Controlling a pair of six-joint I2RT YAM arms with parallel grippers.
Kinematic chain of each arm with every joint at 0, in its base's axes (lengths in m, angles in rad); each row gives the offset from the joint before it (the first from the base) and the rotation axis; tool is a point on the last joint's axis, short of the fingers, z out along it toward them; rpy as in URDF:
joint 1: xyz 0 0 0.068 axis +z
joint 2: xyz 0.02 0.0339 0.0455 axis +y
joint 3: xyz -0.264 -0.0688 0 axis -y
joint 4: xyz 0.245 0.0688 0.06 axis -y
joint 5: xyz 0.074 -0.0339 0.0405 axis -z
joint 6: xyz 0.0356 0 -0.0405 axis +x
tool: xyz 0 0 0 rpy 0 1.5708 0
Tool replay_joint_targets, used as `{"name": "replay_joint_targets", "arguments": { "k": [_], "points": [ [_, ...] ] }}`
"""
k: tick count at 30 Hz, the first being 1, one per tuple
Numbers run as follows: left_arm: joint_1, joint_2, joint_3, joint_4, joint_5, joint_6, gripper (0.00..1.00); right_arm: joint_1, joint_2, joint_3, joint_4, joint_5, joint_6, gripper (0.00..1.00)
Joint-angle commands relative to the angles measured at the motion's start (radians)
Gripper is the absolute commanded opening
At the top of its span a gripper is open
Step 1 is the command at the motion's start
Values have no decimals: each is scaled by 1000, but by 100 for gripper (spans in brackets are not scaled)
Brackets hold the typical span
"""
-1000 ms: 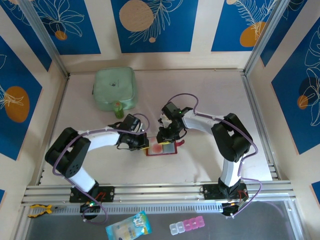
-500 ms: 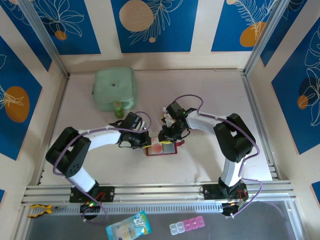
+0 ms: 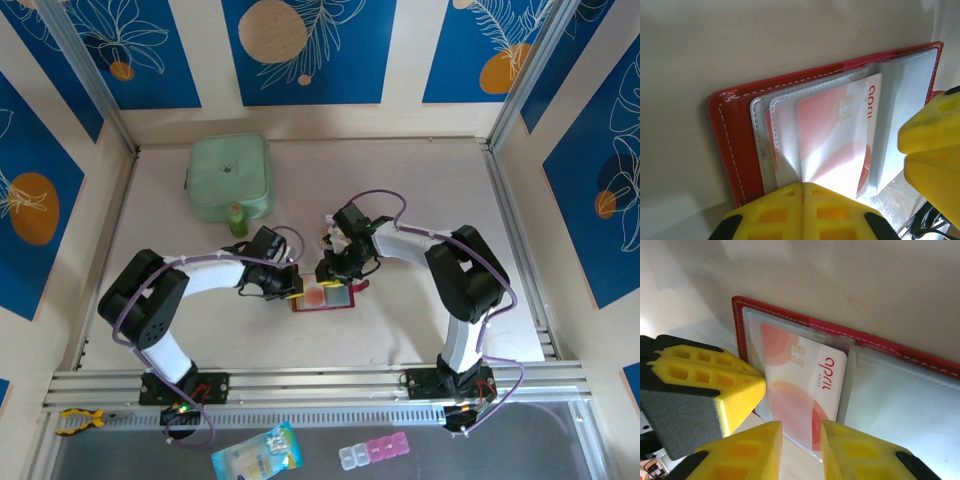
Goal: Take the credit cards out of the card holder
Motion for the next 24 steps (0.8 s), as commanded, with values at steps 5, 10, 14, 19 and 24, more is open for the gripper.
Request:
{"name": "replay_joint_targets", "arguments": {
  "k": [5,10,14,19,24],
  "points": [
    [-5,12,-4,-28,-5,6,2,-4,38,-22,5,-44,9,27],
    [-6,13,-4,-28,-6,6,2,-4,50,-30,22,-57,12,28],
    [-6,13,-6,-27,-7,6,2,-4,61,-32,30,-64,12,28],
    [-6,14,-7,-28,-4,6,2,-3,69,-24,16,-52,6,28],
    [-5,18,-7,-26,-3,5,2,0,78,-19,12,-55,1,28]
  ]
}}
